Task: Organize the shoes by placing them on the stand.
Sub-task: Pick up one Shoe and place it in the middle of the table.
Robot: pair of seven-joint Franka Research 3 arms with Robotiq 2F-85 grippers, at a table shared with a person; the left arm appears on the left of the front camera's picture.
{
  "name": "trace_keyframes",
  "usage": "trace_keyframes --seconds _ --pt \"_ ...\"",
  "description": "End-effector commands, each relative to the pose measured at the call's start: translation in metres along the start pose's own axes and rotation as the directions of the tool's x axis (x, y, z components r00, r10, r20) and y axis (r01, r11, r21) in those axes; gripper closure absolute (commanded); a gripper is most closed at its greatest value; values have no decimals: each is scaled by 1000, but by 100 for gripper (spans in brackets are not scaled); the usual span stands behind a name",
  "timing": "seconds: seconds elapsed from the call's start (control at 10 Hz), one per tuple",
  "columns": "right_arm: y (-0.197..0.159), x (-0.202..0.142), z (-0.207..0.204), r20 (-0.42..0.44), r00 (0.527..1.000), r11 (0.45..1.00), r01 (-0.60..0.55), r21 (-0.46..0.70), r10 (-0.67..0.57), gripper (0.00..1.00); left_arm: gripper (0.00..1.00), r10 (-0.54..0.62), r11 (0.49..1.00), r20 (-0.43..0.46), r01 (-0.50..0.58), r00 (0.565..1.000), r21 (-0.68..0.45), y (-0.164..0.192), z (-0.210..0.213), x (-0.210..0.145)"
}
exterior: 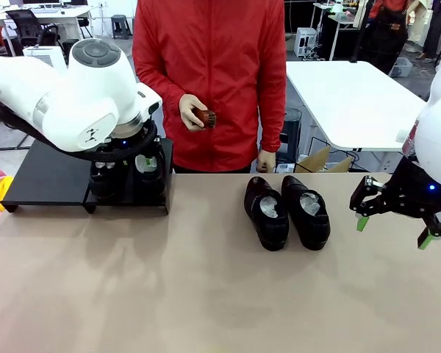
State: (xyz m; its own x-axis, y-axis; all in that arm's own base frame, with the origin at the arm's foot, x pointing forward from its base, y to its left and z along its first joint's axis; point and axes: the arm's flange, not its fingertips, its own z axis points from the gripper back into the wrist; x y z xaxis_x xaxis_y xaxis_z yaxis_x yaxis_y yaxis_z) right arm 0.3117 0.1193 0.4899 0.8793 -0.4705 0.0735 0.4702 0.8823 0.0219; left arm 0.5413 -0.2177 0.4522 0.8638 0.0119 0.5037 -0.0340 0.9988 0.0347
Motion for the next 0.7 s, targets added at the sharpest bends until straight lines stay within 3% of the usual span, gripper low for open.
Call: trace_keyframes --seconds 0.0,0.2,0.4,0.6 --pt "1 1 2 -1 1000 1000 -14 3 14 0 42 -118 992 157 111 981 53 -23 51 -6" --pt "1 1 2 -1 1000 1000 -14 3 14 0 42 -201 979 260 189 944 72 -37 93 -21" --pt "1 1 2 -1 1000 1000 -14 3 14 0 42 -292 955 277 293 916 37 -40 129 -44" --pt "1 1 2 -1 1000 1000 -14 3 14 0 42 -484 866 54 487 874 -114 -39 155 -62"
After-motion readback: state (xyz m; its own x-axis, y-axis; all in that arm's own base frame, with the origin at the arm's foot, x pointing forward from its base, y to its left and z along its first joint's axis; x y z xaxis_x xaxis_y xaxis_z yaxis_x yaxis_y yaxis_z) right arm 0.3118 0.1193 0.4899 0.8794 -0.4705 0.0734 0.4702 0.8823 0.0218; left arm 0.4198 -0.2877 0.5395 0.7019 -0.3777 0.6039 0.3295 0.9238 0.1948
